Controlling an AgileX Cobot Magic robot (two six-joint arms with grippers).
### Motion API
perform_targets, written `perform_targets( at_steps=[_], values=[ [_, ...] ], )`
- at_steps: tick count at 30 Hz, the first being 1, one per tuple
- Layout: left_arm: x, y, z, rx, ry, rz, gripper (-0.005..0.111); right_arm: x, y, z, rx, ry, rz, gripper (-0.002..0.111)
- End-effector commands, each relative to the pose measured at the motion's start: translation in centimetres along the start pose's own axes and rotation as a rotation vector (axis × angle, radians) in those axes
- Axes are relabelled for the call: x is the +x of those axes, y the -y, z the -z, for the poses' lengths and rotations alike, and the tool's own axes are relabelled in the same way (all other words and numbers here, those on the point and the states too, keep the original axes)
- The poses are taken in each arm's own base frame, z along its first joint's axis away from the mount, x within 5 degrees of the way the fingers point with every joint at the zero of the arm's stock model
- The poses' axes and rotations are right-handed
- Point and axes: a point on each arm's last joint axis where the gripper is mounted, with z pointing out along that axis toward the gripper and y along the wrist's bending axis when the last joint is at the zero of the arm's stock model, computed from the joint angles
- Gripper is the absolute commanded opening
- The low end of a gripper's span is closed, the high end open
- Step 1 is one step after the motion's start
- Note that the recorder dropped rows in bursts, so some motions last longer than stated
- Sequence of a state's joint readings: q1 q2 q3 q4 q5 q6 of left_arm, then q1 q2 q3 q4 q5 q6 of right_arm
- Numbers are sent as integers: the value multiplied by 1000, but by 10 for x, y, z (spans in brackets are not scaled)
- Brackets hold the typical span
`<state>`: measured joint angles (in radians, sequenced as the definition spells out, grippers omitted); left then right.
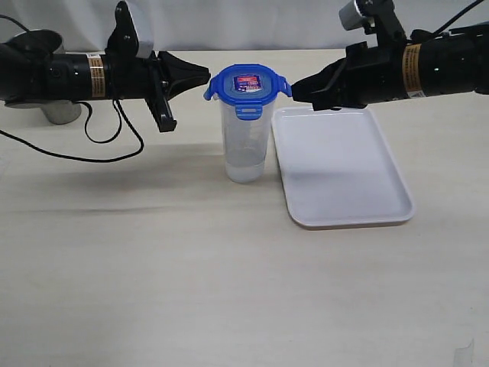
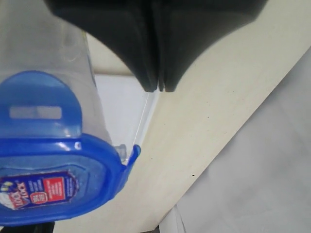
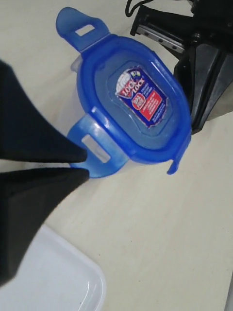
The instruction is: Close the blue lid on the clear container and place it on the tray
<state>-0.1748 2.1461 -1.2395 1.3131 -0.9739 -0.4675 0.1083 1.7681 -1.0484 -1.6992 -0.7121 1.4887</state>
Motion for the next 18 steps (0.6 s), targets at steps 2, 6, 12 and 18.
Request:
perform_targets(
  at_steps=[2,6,12,18],
  values=[
    [-5,-3,0,-6,33,-6,0,-2,1,0,7,10,17,4],
    [-7,-4,0,-18,50,-17,0,-3,1,0,9,15,19,4],
    [-8,-3,0,-11,64,-17,0,-3,1,0,11,16,32,4],
    [-9,-1,0,9,79,-23,0,-4,2,0,15,27,38,4]
  ],
)
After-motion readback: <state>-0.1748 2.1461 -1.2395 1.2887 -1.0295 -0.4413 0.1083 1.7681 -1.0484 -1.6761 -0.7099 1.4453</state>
